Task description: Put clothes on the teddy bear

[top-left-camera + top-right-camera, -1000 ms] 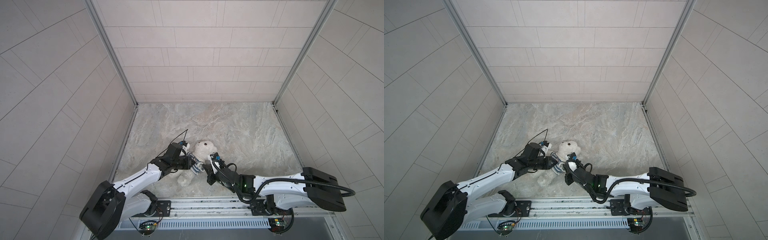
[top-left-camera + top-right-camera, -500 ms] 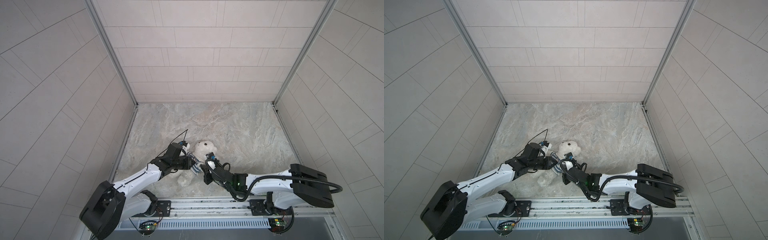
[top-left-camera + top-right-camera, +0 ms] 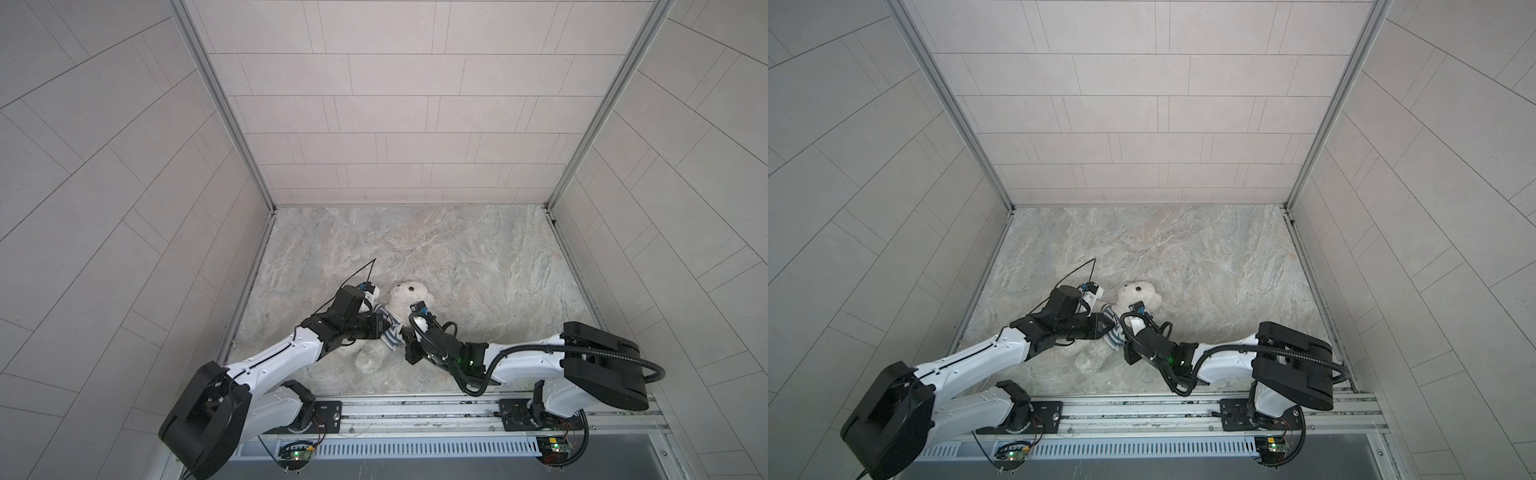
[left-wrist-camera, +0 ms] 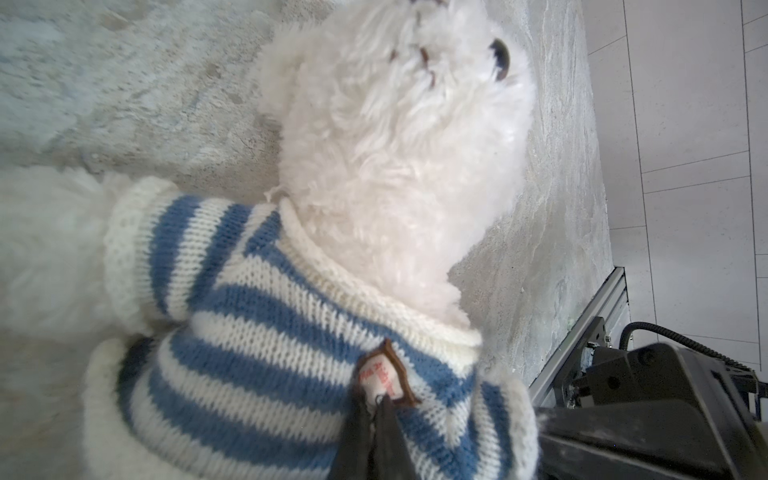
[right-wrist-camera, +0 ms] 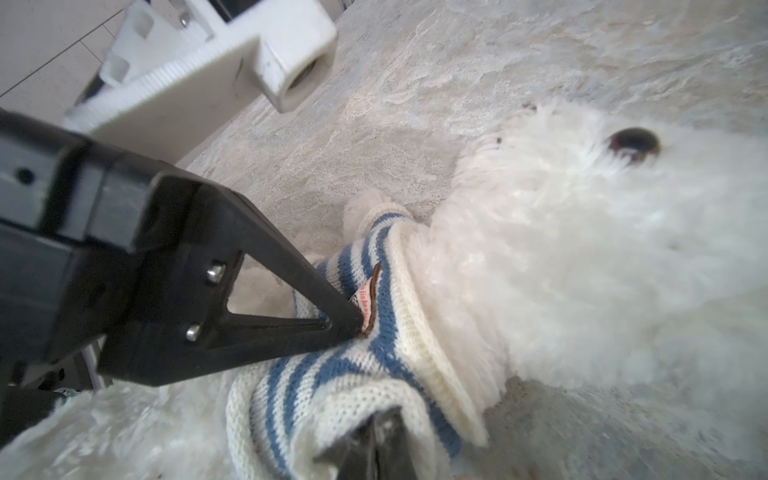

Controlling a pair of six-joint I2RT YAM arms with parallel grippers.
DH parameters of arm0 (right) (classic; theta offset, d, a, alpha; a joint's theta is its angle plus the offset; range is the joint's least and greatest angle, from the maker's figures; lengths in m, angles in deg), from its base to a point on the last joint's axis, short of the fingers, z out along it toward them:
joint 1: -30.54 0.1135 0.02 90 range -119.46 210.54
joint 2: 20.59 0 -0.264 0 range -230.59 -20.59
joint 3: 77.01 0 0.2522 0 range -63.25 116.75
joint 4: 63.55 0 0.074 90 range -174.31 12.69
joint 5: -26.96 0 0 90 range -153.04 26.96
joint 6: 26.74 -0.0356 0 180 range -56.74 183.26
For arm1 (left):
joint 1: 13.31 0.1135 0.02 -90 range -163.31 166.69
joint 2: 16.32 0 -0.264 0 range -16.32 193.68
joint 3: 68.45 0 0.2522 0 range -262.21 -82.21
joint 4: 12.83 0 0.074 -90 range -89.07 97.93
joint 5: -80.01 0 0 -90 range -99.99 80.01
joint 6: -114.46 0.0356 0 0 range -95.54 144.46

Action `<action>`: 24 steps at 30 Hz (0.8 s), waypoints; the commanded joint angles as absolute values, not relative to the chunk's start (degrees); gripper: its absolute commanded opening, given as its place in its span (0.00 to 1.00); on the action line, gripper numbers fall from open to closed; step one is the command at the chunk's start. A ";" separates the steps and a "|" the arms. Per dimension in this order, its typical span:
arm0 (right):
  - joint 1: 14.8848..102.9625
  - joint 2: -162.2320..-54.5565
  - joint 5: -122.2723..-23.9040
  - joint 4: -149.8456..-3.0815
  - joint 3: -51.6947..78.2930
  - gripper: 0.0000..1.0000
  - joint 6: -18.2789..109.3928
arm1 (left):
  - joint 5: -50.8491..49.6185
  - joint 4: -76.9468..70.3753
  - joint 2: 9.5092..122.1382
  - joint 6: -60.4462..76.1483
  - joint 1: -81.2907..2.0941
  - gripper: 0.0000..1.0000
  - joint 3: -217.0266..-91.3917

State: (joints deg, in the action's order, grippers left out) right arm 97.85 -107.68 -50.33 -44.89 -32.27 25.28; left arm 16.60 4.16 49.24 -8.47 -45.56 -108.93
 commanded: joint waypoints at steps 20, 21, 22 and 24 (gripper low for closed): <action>95.32 -112.98 -55.96 -42.43 -28.85 0.31 26.70 | 15.48 5.31 50.39 -7.98 -45.04 0.00 -106.37; 95.20 -112.81 -55.68 -42.55 -28.98 0.27 26.63 | 15.50 5.28 50.39 -7.95 -45.04 0.00 -106.31; 95.23 -112.69 -55.48 -42.63 -29.01 0.25 26.63 | 15.50 5.32 50.39 -7.90 -45.04 0.00 -106.32; 95.23 -113.03 -55.63 -43.01 -28.64 0.21 26.68 | 15.59 5.28 50.47 -7.89 -45.04 0.00 -106.40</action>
State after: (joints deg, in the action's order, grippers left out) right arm 95.44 -112.01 -55.92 -41.74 -29.19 27.05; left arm 16.17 3.00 49.63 -8.49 -45.19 -107.99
